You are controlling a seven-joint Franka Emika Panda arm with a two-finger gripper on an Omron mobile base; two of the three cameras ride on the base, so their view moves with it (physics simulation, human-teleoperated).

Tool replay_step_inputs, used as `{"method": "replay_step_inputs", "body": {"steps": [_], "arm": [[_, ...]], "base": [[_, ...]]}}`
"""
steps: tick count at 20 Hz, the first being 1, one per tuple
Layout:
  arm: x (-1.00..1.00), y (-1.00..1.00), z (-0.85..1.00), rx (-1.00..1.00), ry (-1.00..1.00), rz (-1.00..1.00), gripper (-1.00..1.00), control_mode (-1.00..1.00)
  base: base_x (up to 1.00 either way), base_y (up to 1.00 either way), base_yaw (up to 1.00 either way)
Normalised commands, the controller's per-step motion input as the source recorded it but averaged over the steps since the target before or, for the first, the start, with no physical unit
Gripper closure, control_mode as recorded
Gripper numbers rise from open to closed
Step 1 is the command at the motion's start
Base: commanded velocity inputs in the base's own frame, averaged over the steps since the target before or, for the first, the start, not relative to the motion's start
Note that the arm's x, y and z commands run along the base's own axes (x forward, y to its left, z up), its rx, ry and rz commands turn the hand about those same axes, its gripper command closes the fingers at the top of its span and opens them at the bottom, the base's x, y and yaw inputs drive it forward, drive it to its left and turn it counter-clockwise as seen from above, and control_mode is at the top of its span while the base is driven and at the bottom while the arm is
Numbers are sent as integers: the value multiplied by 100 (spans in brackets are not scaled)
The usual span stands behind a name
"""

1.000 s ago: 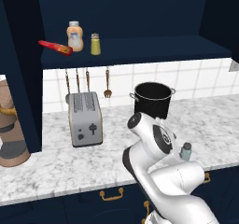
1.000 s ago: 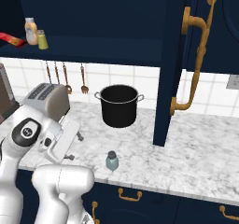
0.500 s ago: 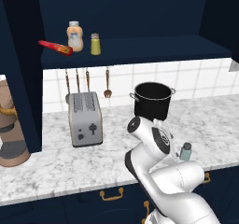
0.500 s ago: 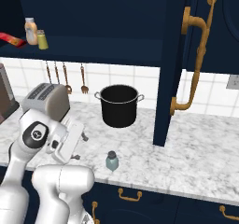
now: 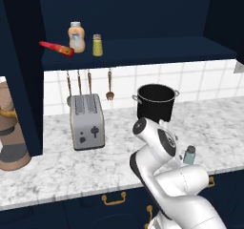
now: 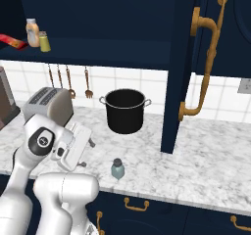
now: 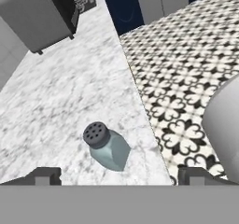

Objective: Put the shaker and condiment bottle from the counter next to their counterparts in the cabinet.

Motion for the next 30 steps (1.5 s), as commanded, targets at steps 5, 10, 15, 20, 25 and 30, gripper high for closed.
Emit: {"method": "replay_step_inputs", "body": {"steps": [5,10,15,20,25,30], "arm": [[0,-26,-76,0,-12,2,-100,-100],[0,-35,-96,0,-10,5,-100,-100],[0,-50,-100,0,-8,5,-100,-100],[1,-59,-100,0,-9,3,-100,-100],[0,-54,-93,0,-4,4,-100,-100],[0,-28,-44,0,2,0,-100,-100]], "base": [[0,0,0],[0,0,0],[0,0,0],[0,0,0],[0,0,0],[0,0,0]]}}
